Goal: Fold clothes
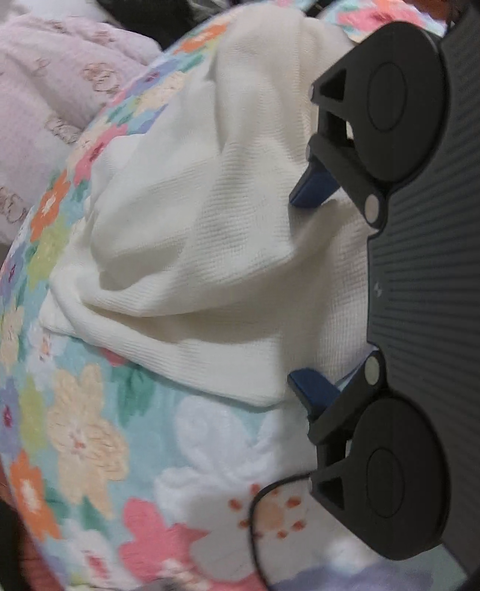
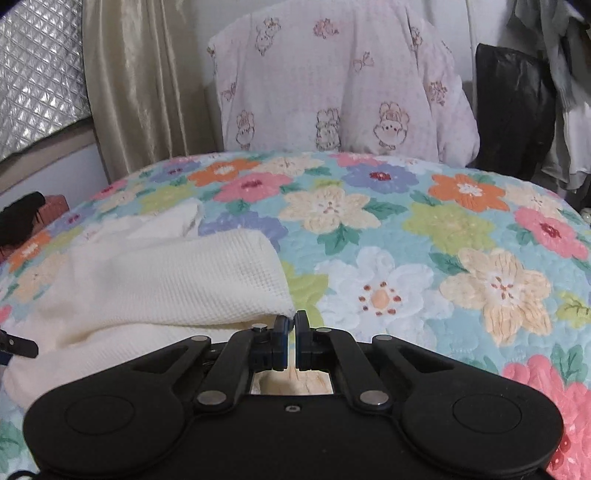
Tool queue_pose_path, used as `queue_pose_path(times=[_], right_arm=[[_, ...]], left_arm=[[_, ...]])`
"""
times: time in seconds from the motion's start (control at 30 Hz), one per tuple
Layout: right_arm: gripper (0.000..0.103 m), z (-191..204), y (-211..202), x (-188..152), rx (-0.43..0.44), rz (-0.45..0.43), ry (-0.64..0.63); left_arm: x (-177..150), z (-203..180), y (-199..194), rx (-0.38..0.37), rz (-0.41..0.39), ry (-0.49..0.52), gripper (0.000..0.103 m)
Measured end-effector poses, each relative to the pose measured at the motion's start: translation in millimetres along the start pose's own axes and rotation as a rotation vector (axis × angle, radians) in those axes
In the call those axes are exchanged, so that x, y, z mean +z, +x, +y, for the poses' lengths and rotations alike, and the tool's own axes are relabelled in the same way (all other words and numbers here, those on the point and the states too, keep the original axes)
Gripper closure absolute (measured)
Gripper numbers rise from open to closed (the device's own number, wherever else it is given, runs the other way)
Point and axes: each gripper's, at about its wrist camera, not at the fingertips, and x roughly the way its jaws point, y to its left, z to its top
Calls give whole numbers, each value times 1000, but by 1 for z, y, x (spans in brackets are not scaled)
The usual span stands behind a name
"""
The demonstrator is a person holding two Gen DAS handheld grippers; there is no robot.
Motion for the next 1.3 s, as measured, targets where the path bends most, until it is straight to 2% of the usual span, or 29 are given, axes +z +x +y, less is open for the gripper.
queue_pose_path(times=[0.07, 0.17, 0.2, 0.23, 0.27, 0.3, 0.33, 0.37, 0.4, 0.53, 0.67, 0.7, 0.77, 0.8, 0.83, 0.87, 0.9, 0.93, 0.97, 1.0, 1.1, 1.17, 1.23, 1.27, 1.3], right_arm=[[98, 1, 3, -4, 44, 48, 21], [85, 1, 8, -11, 113, 120, 59], [70, 2, 10, -13, 112, 147, 68], [48, 2, 12, -14, 92, 168, 75], [40, 2, 13, -16, 70, 181, 82], [32, 0, 14, -17, 63, 194, 95], [32, -3, 15, -18, 68, 210, 112], [32, -7, 17, -19, 85, 228, 137], [30, -10, 18, -20, 108, 244, 162], [29, -20, 10, -20, 123, 230, 192], [29, -28, -9, -14, 111, 151, 198], [29, -31, -15, -12, 103, 126, 224], [29, -44, -26, -7, 77, 81, 370], [29, -50, -29, -6, 95, 62, 444], [29, -53, -30, -6, 150, 58, 486], [29, -53, -28, -6, 206, 76, 482], [29, -49, -26, -5, 248, 103, 433], [26, -41, -24, -5, 277, 131, 348], [22, -33, -21, -6, 300, 159, 248], [14, -23, -18, -8, 316, 199, 149], [12, 13, 1, -23, 233, 278, -71], [12, 34, 15, -32, 184, 268, -169], [13, 48, 31, -37, 187, 241, -236], [14, 52, 37, -38, 188, 223, -244], [20, 54, 42, -38, 197, 207, -241]], left_arm=[[-3, 3, 6, -11, -6, -28, 0], [-2, 0, 13, 15, 2, -27, 0], [-2, -2, 13, 24, 5, -24, 0], [-2, -3, 13, 32, 8, -21, 0], [-2, -5, 12, 37, 12, -17, 1], [-3, -6, 10, 28, 21, -14, 14], [-4, -5, 5, 12, 33, -11, 37], [-6, -6, 1, -5, 45, -6, 76], [-6, -9, -5, -28, 54, 5, 79], [-10, -21, -24, -22, 19, 88, 80], [-11, -20, -32, -29, 29, 77, 80], [-11, -20, -34, -34, 32, 68, 78], [-10, -18, -41, -47, 31, 60, 76], [-8, -18, -45, -55, 25, 56, 71], [-5, -18, -49, -64, 14, 49, 68], [-4, -20, -52, -86, 17, 49, 61], [-3, -21, -55, -109, 19, 48, 54], [-2, -23, -58, -131, 22, 48, 49], [-2, -24, -59, -152, 31, 42, 40], [-4, -22, -53, -166, 68, 18, 33], [-10, -16, -31, -203, 153, -72, 32], [-15, -8, -15, -220, 182, -149, 32], [-18, -2, 0, -244, 187, -217, 28], [-19, 0, 6, -254, 182, -244, 31], [-19, -2, 9, -246, 178, -249, 47]])
